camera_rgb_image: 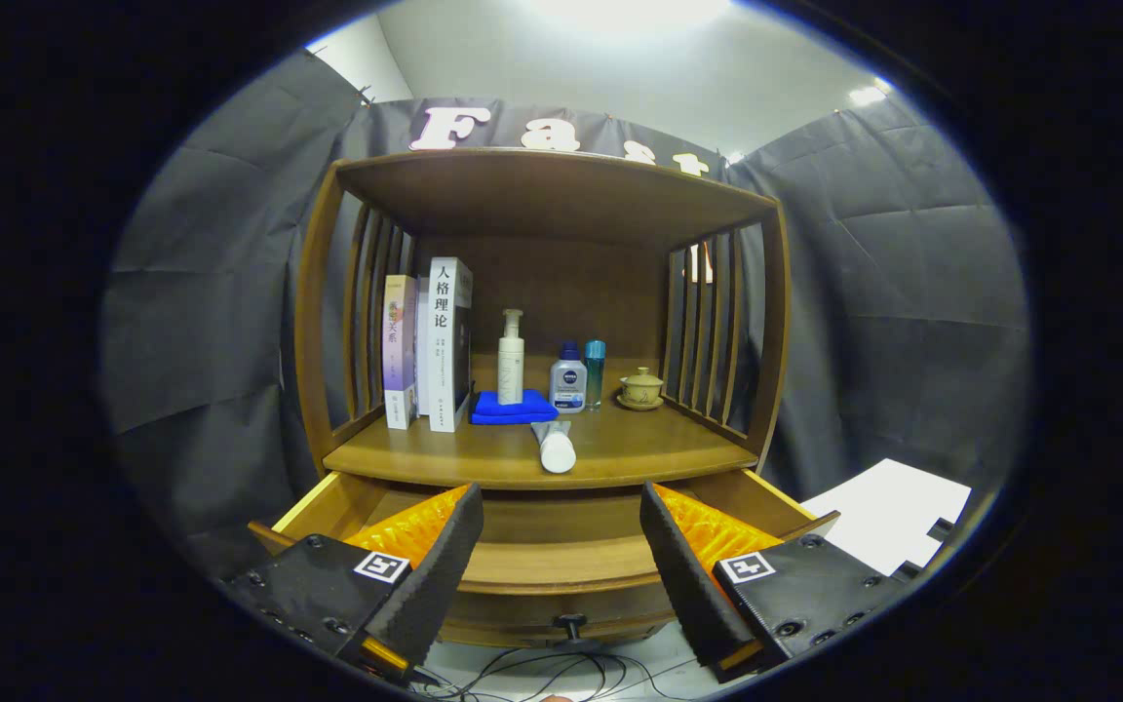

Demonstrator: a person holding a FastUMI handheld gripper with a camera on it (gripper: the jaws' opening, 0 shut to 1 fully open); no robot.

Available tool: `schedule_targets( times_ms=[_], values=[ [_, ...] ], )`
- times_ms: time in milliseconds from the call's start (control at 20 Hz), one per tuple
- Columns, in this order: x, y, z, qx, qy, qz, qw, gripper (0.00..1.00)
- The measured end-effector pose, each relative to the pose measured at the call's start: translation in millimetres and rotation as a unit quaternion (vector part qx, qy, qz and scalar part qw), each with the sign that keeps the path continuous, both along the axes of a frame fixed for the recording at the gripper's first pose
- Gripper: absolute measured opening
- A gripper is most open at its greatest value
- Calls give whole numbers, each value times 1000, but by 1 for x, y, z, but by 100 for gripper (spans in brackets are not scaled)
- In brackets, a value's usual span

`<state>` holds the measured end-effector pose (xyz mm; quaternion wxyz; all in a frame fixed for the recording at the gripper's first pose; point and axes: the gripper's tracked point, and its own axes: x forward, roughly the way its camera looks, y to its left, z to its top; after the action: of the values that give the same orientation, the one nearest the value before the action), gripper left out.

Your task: Pull open the drawer, take out the items inside it, and place them on the countertop above the cabinet.

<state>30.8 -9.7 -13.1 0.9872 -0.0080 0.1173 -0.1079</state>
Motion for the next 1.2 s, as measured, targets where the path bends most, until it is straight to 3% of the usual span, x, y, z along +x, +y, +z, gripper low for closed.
schedule_targets(
  times_ms=[750,1200],
  values=[
    [-61,14,-94,-31,10,3,999,100],
    [-32,14,-134,-4,40,16,999,99]
  ],
)
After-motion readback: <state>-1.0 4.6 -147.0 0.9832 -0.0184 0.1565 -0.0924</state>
